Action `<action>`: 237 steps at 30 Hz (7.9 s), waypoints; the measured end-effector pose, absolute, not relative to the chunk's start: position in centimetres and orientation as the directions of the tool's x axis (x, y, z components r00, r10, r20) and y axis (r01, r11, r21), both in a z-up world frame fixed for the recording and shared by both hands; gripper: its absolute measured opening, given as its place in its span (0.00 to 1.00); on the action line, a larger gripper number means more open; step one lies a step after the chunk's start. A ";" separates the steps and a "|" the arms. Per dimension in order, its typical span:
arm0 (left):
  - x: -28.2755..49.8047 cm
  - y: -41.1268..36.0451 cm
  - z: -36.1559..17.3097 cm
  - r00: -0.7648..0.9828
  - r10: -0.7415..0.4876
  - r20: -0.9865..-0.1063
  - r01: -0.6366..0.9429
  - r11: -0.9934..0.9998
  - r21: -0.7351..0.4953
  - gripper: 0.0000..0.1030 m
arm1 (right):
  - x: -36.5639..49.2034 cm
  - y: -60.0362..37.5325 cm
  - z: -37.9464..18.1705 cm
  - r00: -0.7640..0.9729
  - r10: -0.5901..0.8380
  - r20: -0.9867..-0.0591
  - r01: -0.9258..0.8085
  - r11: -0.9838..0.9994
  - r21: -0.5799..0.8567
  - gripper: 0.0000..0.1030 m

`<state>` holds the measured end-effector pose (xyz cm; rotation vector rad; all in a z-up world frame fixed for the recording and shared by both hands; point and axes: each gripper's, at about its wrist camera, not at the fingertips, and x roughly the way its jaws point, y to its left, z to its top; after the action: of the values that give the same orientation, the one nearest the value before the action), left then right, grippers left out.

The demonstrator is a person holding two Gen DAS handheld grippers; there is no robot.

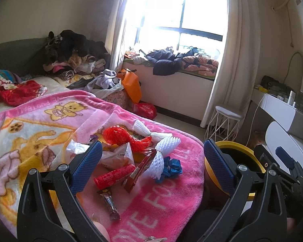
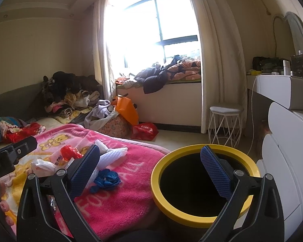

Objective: Collect trash

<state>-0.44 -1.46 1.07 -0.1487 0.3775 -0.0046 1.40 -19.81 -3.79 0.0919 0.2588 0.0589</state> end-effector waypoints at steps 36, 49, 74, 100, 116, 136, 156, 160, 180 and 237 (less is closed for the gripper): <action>1.5 10.0 0.2 0.896 0.203 -0.394 -0.294 0.938 -0.185 0.90 | 8.2 -9.3 -3.8 0.807 0.414 -0.420 -0.412 0.906 0.100 0.94; 5.2 14.6 -4.7 0.843 0.096 -0.529 -0.279 0.919 -0.277 0.90 | 13.5 -5.0 -6.6 0.691 0.450 -0.565 -0.472 0.874 0.119 0.79; 9.1 15.8 -9.0 0.779 -0.099 -0.619 -0.270 0.838 -0.474 0.52 | 13.3 -5.6 -8.0 0.570 0.550 -0.611 -0.536 0.812 0.231 0.14; 6.7 9.6 0.7 0.880 -0.056 -0.471 -0.124 0.931 -0.343 0.37 | 10.8 -13.2 -2.6 0.692 0.544 -0.474 -0.450 0.839 0.306 0.10; 8.8 2.2 1.4 0.868 -0.155 -0.473 0.016 0.958 -0.285 0.37 | 10.9 -22.3 -1.2 0.816 0.382 -0.434 -0.251 0.910 0.329 0.10; 10.8 -6.4 0.1 0.828 -0.228 -0.512 0.141 0.969 -0.204 0.37 | 10.6 -32.3 -2.4 0.888 0.119 -0.444 0.014 0.958 0.286 0.10; 13.4 -14.0 -3.3 0.769 -0.273 -0.578 0.240 0.961 -0.135 0.37 | 11.2 -37.5 -6.3 0.853 -0.017 -0.521 0.173 0.952 0.253 0.10; 13.9 -14.6 -4.0 0.757 -0.278 -0.591 0.244 0.960 -0.139 0.37 | 11.4 -38.1 -7.0 0.843 -0.016 -0.537 0.183 0.948 0.260 0.11; 13.5 -10.8 -3.8 0.771 -0.283 -0.571 0.180 0.956 -0.231 0.89 | 11.6 -36.8 -6.4 0.837 0.057 -0.544 0.146 0.935 0.322 0.41; 17.1 10.2 -7.0 0.740 -0.070 -0.669 -0.218 0.916 -0.337 0.77 | 24.5 -10.2 -11.2 0.503 0.479 -0.720 -0.268 0.878 0.397 0.62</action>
<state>17.11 10.19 -7.04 -0.4144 0.7389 0.0838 24.53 -10.25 -11.16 0.2466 0.9421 0.4566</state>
